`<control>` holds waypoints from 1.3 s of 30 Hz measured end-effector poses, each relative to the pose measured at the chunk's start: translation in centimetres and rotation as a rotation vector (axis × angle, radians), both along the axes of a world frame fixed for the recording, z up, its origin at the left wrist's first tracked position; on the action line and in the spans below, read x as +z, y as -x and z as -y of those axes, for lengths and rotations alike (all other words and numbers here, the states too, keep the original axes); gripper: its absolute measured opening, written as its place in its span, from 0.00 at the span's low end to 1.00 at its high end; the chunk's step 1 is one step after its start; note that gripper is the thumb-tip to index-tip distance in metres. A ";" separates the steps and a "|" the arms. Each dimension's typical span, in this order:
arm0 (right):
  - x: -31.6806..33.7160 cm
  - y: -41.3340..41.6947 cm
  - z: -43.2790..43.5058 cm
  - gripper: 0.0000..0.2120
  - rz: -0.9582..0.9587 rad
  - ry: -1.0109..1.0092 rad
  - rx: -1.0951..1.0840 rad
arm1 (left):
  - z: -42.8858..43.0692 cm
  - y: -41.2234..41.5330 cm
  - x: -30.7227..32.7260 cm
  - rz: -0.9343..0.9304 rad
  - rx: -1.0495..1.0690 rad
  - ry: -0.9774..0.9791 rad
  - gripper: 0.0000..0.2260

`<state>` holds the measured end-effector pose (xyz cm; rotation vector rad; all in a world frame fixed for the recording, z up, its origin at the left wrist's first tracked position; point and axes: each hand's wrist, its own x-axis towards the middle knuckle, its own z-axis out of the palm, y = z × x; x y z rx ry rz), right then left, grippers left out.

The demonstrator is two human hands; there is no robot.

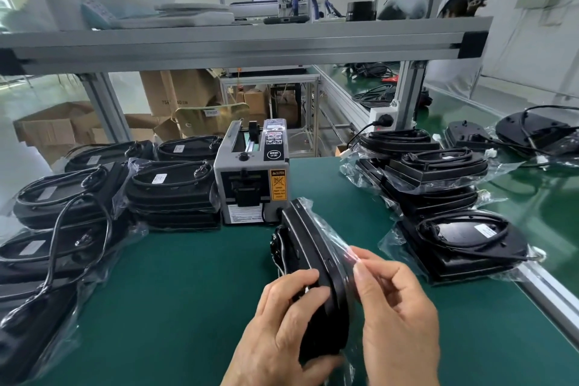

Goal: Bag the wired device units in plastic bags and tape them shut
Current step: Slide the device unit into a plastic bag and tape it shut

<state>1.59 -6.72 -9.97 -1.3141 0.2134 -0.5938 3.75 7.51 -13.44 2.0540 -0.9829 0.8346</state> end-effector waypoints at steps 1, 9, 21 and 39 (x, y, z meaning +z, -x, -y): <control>-0.1 0.0 -0.3 0.11 0.034 -0.062 -0.018 | 0.0 0.0 -0.1 0.001 0.004 -0.002 0.34; -1.0 -0.4 -1.4 0.19 -0.033 -0.138 0.082 | -1.6 -1.3 2.7 -0.142 0.020 0.195 0.18; -0.1 0.2 -1.6 0.16 -0.027 -0.028 0.117 | -3.0 -16.3 7.3 -1.394 0.376 1.191 0.09; -0.2 0.0 -0.6 0.20 -0.033 -0.133 0.207 | -1.8 -6.0 10.0 -1.271 -0.214 0.597 0.07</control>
